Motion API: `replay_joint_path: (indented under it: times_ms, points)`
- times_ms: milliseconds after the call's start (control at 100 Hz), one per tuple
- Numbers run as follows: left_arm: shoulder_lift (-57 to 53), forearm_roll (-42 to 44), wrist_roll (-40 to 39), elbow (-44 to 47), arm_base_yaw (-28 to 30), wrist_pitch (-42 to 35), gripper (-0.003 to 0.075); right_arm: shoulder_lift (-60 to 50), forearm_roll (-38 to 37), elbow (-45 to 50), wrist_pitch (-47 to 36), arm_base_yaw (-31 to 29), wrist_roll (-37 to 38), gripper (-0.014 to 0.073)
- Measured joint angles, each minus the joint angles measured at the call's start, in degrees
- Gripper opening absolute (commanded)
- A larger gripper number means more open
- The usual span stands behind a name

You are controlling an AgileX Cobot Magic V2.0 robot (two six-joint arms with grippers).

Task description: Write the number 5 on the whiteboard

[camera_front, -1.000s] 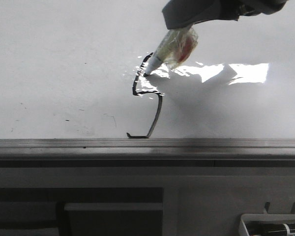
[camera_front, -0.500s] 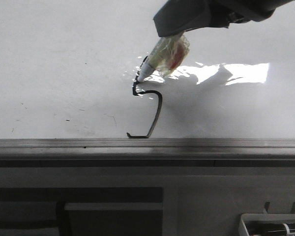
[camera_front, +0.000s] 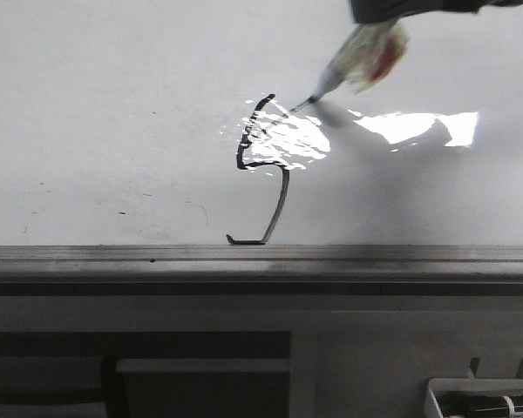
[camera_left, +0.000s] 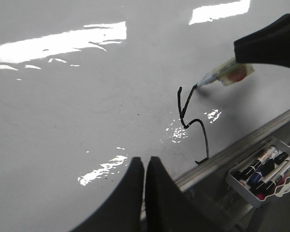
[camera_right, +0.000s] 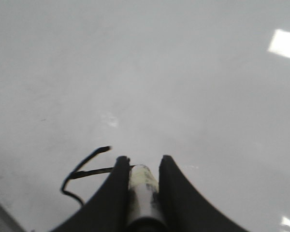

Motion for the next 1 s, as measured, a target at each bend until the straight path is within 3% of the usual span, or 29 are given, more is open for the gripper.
replay_joint_path:
  times_ms: [80,170,440,540,610,740,790,850,1000]
  points:
    - [0.0,0.0,0.0,0.0,0.0,0.0,-0.002,-1.93,6.79,0.0,-3.35,0.0,-8.95,-0.005]
    - [0.0,0.0,0.0,0.0,0.0,0.0,-0.002,-2.63,9.41,0.0,-3.76,0.0,-12.86,-0.005]
    - [0.0,0.0,0.0,0.0,0.0,-0.1,-0.002,-2.98,11.28,0.0,-1.96,-0.23,-15.19,-0.005]
    - [0.0,-0.24,0.0,0.0,0.0,-0.1,-0.0014,-3.99,11.36,0.0,2.38,-0.62,-15.3,-0.005]
    - [0.0,-0.7,0.0,0.0,0.0,0.38,0.0057,-5.5,11.36,-0.12,8.72,-0.74,-15.3,-0.005]
    - [0.0,-1.11,0.0,0.0,0.0,2.23,0.0368,-9.23,10.85,-1.28,21.44,-0.74,-15.3,-0.005]
    - [0.0,-1.5,0.0,0.0,0.0,3.02,0.0442,-10.08,10.64,-1.51,24.64,-0.74,-15.3,-0.005]
    - [0.11,-1.89,0.0,0.0,0.0,3.78,0.0462,-10.44,10.4,-1.51,27.22,-0.74,-15.3,-0.005]
    - [2.06,-3.11,4.81,-2.31,0.0,7.1,0.0405,-9.23,9.93,-1.04,29.12,-0.74,-15.4,-0.005]
